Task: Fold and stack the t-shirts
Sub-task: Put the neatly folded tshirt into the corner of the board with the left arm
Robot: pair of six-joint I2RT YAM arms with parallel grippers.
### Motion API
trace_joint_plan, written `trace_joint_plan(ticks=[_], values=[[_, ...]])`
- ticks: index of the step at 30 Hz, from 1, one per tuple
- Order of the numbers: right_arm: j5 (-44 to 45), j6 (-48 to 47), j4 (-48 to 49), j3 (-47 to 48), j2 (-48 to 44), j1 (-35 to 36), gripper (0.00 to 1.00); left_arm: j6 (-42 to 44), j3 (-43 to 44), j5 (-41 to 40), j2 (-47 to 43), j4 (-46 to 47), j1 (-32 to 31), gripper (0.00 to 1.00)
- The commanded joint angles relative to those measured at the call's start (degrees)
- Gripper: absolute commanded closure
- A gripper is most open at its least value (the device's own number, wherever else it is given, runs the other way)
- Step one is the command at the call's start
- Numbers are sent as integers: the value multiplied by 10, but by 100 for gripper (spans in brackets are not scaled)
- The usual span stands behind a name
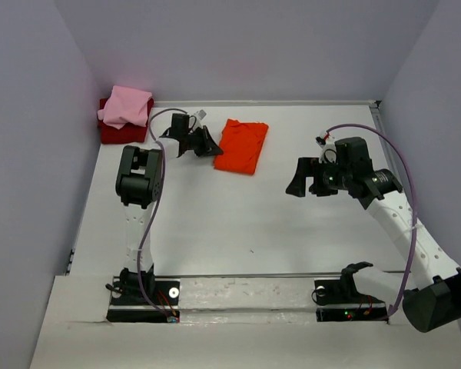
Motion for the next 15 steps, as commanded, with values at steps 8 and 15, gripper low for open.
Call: trace_joint_plan(ticks=[8, 15], values=[[-15, -4, -4, 2, -13, 3, 0, 73, 231, -26, 85, -159, 108, 100], [-17, -4, -8, -1, -17, 3, 0, 111, 262, -45, 89, -201, 170, 100]])
